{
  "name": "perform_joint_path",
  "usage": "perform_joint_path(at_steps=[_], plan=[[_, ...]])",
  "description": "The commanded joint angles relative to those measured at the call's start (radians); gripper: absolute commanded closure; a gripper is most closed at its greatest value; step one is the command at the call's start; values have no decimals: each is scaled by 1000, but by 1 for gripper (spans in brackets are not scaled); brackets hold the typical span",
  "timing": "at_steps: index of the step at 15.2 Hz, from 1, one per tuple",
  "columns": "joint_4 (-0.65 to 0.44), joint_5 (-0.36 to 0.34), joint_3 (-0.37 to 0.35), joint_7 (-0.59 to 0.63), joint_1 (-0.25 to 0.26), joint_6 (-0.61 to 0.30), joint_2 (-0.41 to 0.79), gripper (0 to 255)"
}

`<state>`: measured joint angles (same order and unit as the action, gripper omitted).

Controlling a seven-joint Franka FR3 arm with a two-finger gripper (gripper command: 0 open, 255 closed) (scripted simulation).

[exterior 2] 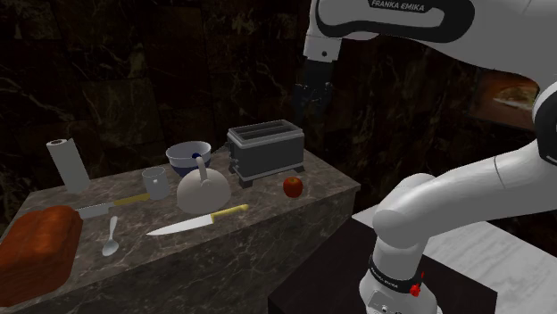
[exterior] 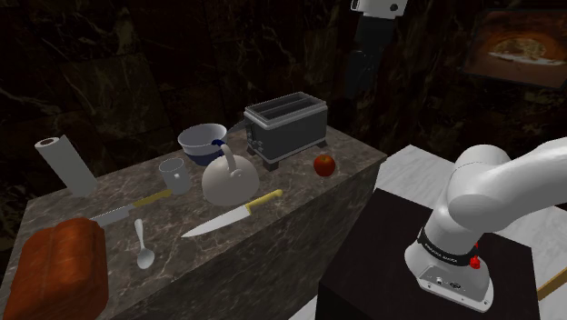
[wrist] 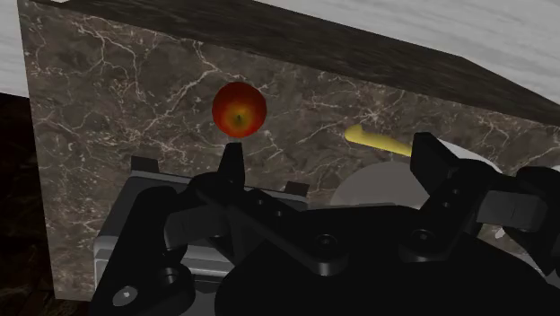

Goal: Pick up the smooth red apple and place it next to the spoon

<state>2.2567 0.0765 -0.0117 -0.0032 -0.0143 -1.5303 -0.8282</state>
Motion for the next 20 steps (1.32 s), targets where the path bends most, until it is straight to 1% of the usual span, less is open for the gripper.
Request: perform_joint_path(at_steps=[1, 6, 11, 16, 20], plan=[[0, 0, 0, 0, 0, 0, 0, 0], [191, -40, -37, 2, -11, -209, -28, 0], [351, -85, -72, 15, -28, -435, -7, 0], [473, -144, -110, 46, -62, -683, 74, 0], [536, -217, -151, 93, -117, -899, 190, 0]])
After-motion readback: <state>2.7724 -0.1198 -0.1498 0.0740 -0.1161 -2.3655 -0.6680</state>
